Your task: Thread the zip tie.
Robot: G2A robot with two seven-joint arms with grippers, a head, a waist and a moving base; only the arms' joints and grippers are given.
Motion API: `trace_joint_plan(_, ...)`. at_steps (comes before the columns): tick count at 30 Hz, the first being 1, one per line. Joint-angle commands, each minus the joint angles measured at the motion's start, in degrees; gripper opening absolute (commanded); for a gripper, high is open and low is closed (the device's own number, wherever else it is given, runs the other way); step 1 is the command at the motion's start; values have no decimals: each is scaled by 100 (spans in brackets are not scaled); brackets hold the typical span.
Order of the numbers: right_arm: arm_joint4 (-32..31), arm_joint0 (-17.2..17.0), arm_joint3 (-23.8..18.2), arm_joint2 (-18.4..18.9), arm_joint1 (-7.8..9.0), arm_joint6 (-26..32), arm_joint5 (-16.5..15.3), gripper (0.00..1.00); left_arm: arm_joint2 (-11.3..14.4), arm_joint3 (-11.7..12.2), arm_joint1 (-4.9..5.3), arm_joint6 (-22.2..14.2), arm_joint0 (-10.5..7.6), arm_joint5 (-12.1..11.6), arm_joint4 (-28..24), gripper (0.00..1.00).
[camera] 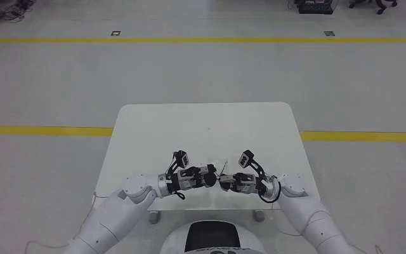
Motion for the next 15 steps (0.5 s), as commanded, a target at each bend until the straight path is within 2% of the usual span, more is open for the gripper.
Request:
trace_joint_plan(1,-25,6,23,-18,4,-17,19,0,3,-5,2,-13,0,-7,-3,26)
trace_joint_plan(15,-11,75,110,-44,30,-8,-89,0,89,22,15,-46,-71,75,223,27)
